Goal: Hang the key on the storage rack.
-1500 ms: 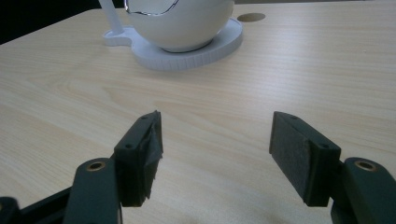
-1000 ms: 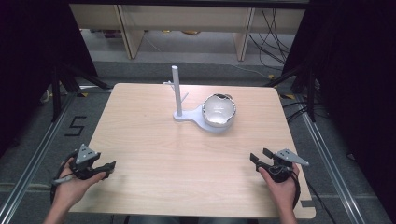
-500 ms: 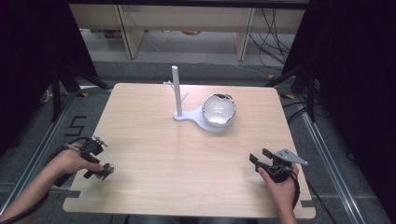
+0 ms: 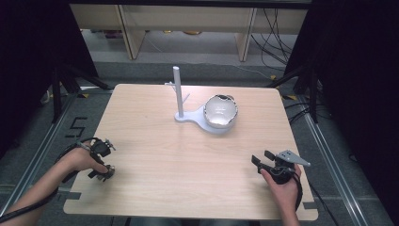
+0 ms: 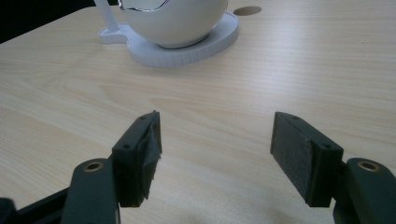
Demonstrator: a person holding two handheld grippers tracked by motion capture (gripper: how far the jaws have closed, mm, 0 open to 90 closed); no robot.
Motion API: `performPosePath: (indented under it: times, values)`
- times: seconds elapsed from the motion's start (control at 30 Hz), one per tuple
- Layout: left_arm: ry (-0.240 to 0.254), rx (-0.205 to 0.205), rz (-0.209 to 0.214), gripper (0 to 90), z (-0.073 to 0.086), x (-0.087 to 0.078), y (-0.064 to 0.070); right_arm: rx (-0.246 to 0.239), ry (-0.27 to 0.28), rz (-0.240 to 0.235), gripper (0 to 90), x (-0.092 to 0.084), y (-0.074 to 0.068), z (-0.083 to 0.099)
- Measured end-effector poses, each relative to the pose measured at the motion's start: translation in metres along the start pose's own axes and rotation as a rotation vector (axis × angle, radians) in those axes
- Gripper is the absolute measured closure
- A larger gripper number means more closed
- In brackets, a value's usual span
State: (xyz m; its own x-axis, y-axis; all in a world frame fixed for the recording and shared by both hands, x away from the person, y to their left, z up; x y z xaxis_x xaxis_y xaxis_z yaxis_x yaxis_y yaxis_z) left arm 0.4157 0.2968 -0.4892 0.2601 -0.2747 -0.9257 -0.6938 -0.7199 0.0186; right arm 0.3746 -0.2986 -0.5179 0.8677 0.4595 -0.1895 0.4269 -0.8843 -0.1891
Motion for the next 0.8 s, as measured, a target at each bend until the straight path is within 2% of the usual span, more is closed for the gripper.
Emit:
performPosePath:
  times: [0.07, 0.13, 0.17, 0.23, 0.33, 0.37, 0.47, 0.57, 0.6, 0.63, 0.7, 0.73, 0.77, 0.8]
  values:
    - [0.019, -0.024, 0.005, 33.8, 0.000, 0.003, 0.000, -0.012, 0.008, 0.018, 34.6, 0.001, 0.001, 0.001]
    - [-0.014, -0.008, 0.013, 33.8, -0.001, 0.005, -0.002, -0.021, 0.012, 0.016, 34.6, 0.002, 0.002, 0.001]
    - [-0.022, 0.001, 0.020, 33.5, -0.001, 0.005, -0.003, -0.021, -0.005, 0.024, 34.6, 0.001, 0.002, 0.000]
    - [-0.027, -0.005, 0.024, 33.4, -0.001, 0.006, -0.003, -0.021, -0.004, 0.024, 34.6, 0.002, 0.002, 0.000]
    - [-0.026, -0.021, 0.018, 33.4, 0.000, 0.009, -0.004, -0.001, -0.010, -0.003, 34.9, 0.000, 0.002, 0.000]
    - [-0.024, -0.020, 0.016, 34.1, -0.001, 0.009, -0.004, 0.039, -0.020, 0.013, 35.2, -0.001, -0.002, 0.000]
    - [-0.022, -0.020, 0.013, 34.3, -0.001, 0.009, -0.004, 0.038, -0.019, 0.013, 35.3, -0.001, -0.002, 0.000]
    - [-0.031, 0.001, -0.003, 37.8, -0.001, 0.009, -0.003, 0.037, -0.023, 0.013, 35.4, -0.001, -0.002, 0.000]
    - [-0.026, -0.020, -0.006, 39.3, -0.001, 0.009, -0.001, 0.037, -0.024, 0.013, 35.4, -0.001, -0.002, 0.000]
    - [-0.018, -0.042, -0.013, 44.5, -0.001, 0.009, 0.002, 0.039, -0.023, 0.009, 35.4, 0.000, -0.002, 0.000]
    - [-0.036, -0.032, -0.013, 49.1, -0.001, 0.007, 0.003, 0.038, -0.024, 0.009, 35.4, 0.000, -0.002, 0.000]
    - [-0.040, -0.046, -0.019, 49.1, -0.001, 0.007, 0.005, 0.018, -0.018, 0.018, 35.4, 0.001, -0.001, 0.001]
    - [-0.043, -0.061, -0.022, 53.6, 0.000, 0.007, 0.007, 0.028, -0.021, 0.009, 35.5, 0.000, -0.002, 0.001]
    - [-0.054, -0.068, -0.027, 56.1, 0.000, 0.007, 0.009, 0.013, -0.011, 0.007, 35.6, 0.001, -0.001, 0.001]
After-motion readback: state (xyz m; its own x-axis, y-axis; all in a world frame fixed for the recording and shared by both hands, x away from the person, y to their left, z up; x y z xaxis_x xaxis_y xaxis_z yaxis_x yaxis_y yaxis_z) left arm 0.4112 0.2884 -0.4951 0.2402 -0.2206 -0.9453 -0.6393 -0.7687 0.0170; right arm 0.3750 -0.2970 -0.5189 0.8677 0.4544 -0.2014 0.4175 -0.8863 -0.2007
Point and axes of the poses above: each handheld gripper's, and its own axes: x roughly forward along the jaws, z roughly out of its underside, y roughly to its right, the point moved 1 cm from there along x, roughly forward along the jaws, and after that the axes turned 15 degrees about y, right-handed, at the moved point
